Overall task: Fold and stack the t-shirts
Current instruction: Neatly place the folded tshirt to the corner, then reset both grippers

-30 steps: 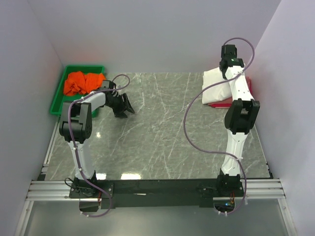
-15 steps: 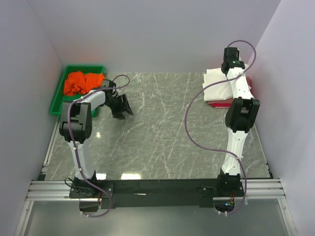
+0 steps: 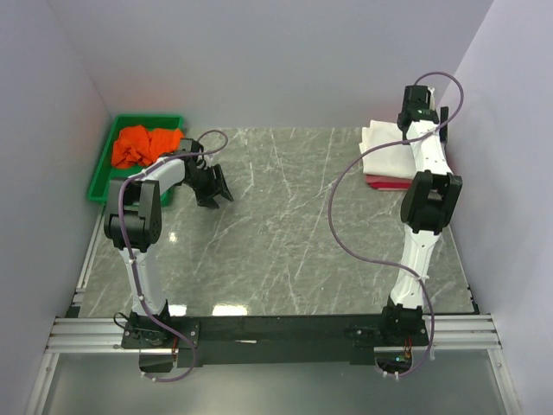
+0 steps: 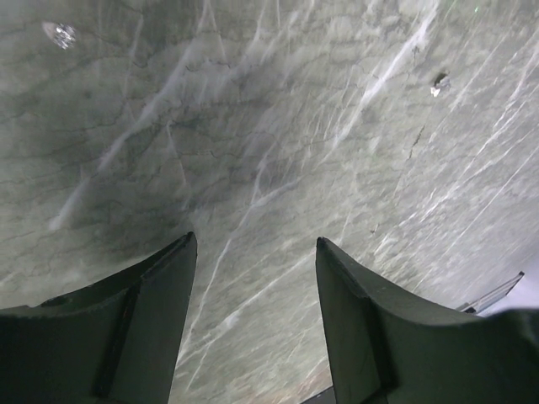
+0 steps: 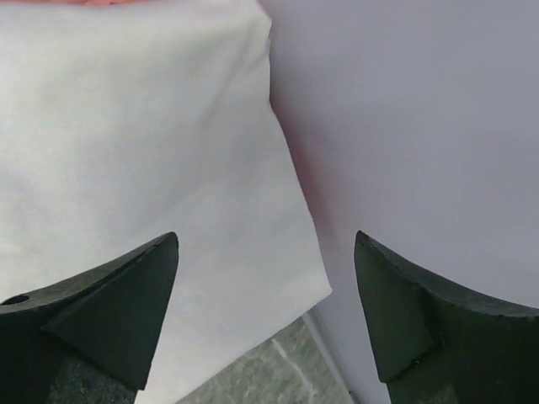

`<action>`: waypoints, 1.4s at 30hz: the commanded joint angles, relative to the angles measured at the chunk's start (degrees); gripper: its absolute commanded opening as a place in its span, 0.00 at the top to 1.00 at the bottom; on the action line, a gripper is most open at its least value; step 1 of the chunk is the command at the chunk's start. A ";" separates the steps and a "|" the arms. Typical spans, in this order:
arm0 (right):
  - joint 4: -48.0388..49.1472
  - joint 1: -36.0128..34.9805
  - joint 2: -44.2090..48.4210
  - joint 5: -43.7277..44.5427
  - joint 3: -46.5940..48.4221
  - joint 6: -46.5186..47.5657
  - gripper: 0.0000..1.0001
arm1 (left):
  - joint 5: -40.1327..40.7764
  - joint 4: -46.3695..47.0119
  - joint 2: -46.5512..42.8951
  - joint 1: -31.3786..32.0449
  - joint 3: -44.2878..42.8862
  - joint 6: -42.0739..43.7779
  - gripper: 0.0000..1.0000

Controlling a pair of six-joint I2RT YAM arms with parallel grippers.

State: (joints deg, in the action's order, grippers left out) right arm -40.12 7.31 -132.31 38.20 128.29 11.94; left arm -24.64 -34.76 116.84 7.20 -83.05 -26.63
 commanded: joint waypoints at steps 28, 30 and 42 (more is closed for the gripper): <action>11.64 -29.44 58.03 -25.44 -60.07 -35.30 0.08 | 16.81 14.72 -37.72 7.30 21.69 -9.22 0.33; 12.43 -31.39 60.31 -25.89 -64.03 -36.55 0.08 | 18.57 14.38 -41.58 7.82 24.23 -10.18 0.31; 12.17 -34.91 65.69 -25.71 -70.99 -38.93 0.08 | 21.04 12.09 -55.04 8.09 30.75 -10.90 0.30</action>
State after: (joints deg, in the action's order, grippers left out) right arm -29.80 -27.14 -67.68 12.34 57.41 -26.63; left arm -5.23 -23.18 64.79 15.09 -52.75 -37.21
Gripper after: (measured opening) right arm 0.922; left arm 0.703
